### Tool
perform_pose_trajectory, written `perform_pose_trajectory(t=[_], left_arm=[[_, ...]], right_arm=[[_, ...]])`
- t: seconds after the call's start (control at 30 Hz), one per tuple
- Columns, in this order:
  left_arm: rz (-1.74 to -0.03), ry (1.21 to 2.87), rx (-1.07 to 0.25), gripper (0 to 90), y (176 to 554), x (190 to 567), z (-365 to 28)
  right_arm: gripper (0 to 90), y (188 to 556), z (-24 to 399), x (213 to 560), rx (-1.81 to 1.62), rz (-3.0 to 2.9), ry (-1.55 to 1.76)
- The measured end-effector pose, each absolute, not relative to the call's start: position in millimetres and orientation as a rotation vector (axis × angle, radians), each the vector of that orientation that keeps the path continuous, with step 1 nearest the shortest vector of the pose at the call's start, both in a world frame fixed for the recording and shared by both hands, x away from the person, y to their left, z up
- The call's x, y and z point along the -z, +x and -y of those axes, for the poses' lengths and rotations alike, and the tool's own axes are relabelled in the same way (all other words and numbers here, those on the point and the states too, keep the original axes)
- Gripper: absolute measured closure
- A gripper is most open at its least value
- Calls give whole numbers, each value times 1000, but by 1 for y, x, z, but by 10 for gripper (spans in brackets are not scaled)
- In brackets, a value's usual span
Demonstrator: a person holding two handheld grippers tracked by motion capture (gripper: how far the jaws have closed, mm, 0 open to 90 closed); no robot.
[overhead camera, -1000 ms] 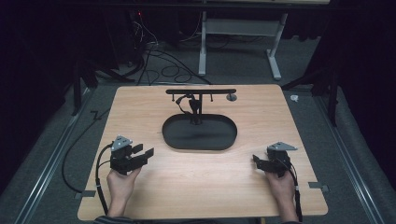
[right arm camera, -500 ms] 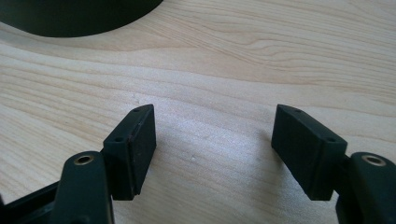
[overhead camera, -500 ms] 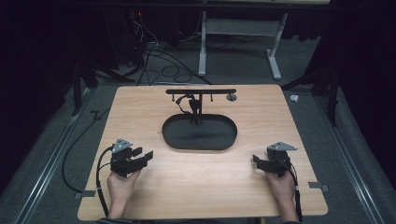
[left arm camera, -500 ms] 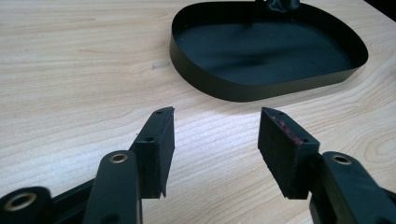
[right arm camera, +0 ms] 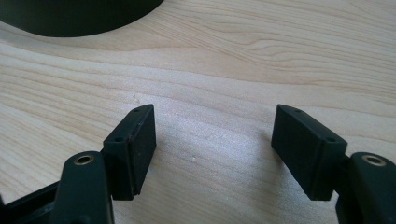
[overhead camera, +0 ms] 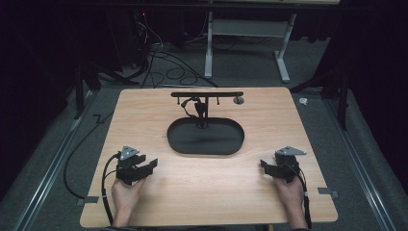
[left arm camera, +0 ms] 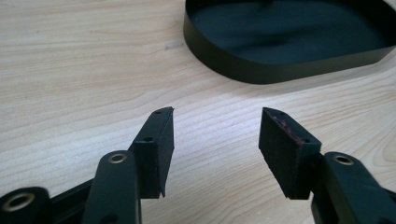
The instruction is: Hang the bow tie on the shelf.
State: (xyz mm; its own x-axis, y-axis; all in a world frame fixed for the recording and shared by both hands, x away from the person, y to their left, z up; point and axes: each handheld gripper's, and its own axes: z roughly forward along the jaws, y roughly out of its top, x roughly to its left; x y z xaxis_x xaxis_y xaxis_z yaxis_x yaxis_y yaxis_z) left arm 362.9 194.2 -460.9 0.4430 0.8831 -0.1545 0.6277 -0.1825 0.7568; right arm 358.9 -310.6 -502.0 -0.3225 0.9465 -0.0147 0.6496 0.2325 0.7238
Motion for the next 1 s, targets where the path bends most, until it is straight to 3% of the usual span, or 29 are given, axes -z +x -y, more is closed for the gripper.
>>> perform_pose_trajectory(t=[1.0], left_arm=[[-1320,1968,-469,450,373,486,-185]], right_arm=[[320,359,311,502,-867,-2057,1459]])
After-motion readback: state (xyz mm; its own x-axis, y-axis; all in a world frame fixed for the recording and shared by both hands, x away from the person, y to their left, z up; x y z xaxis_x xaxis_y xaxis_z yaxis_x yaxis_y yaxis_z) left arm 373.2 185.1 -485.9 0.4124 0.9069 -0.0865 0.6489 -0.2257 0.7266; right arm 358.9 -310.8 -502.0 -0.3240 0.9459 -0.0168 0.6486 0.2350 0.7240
